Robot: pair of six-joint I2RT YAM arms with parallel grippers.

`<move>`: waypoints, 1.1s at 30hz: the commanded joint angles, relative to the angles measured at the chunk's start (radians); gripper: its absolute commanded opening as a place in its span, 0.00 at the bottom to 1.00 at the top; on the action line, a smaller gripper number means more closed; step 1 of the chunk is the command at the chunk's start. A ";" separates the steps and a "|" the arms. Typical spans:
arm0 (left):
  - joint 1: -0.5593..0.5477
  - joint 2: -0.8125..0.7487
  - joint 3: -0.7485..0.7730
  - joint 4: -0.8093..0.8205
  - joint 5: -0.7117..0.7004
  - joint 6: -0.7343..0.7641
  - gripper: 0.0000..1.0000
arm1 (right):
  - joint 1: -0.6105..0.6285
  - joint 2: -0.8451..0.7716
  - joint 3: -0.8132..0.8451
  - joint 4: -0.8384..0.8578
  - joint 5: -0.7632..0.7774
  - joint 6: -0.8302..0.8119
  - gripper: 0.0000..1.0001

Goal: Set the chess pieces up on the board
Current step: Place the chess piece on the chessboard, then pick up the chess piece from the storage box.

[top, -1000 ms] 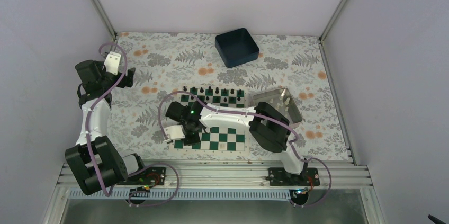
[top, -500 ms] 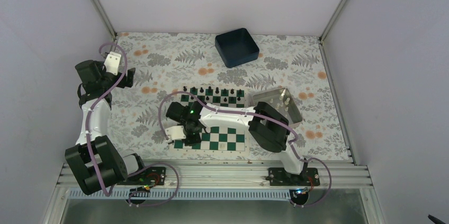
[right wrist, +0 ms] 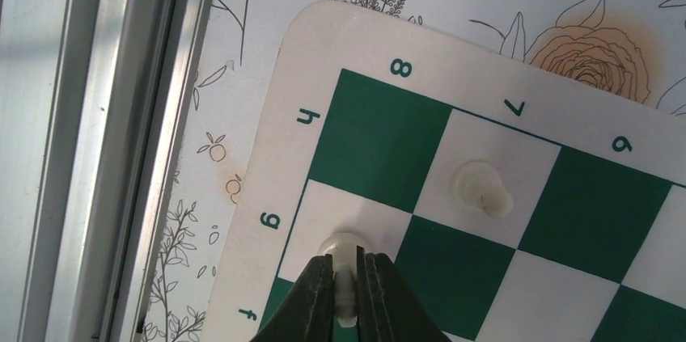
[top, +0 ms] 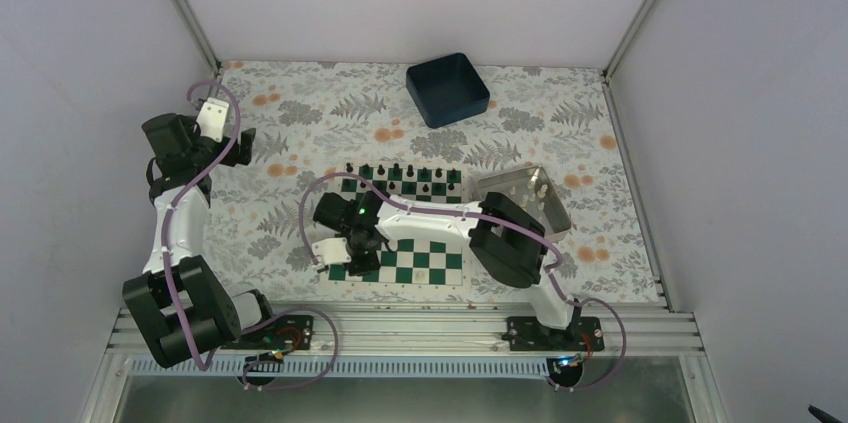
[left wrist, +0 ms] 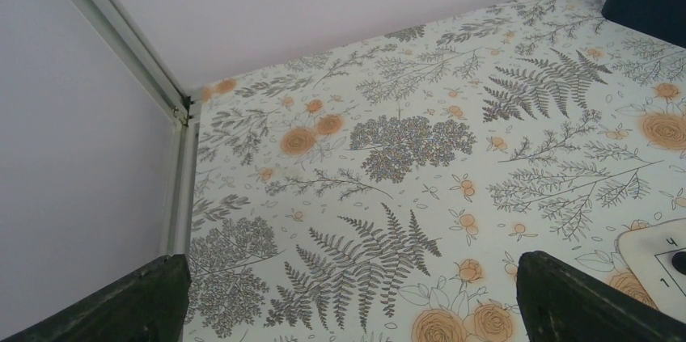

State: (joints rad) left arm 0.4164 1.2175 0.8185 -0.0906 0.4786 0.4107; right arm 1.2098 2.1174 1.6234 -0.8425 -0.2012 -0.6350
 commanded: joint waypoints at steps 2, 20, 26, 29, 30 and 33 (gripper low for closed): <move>0.002 0.002 -0.005 0.022 0.010 0.003 1.00 | 0.008 0.024 0.018 -0.001 -0.025 -0.004 0.09; 0.002 0.000 0.006 0.016 0.008 0.002 1.00 | -0.029 -0.077 0.021 -0.008 0.015 0.027 0.38; 0.002 -0.005 0.009 0.017 0.000 0.004 1.00 | -0.192 -0.270 0.008 -0.044 0.069 0.051 0.39; 0.002 -0.012 0.003 0.022 0.000 0.002 1.00 | -0.352 -0.367 -0.025 -0.067 0.084 0.045 0.39; 0.002 -0.012 0.001 0.023 0.002 0.001 1.00 | -0.410 -0.399 -0.048 -0.068 0.094 0.037 0.39; 0.002 -0.009 0.004 0.025 0.003 -0.004 1.00 | -0.588 -0.486 -0.134 -0.046 0.112 -0.013 0.39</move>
State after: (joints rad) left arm 0.4164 1.2179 0.8185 -0.0906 0.4782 0.4103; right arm 0.7853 1.7145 1.5879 -0.8558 -0.1406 -0.6094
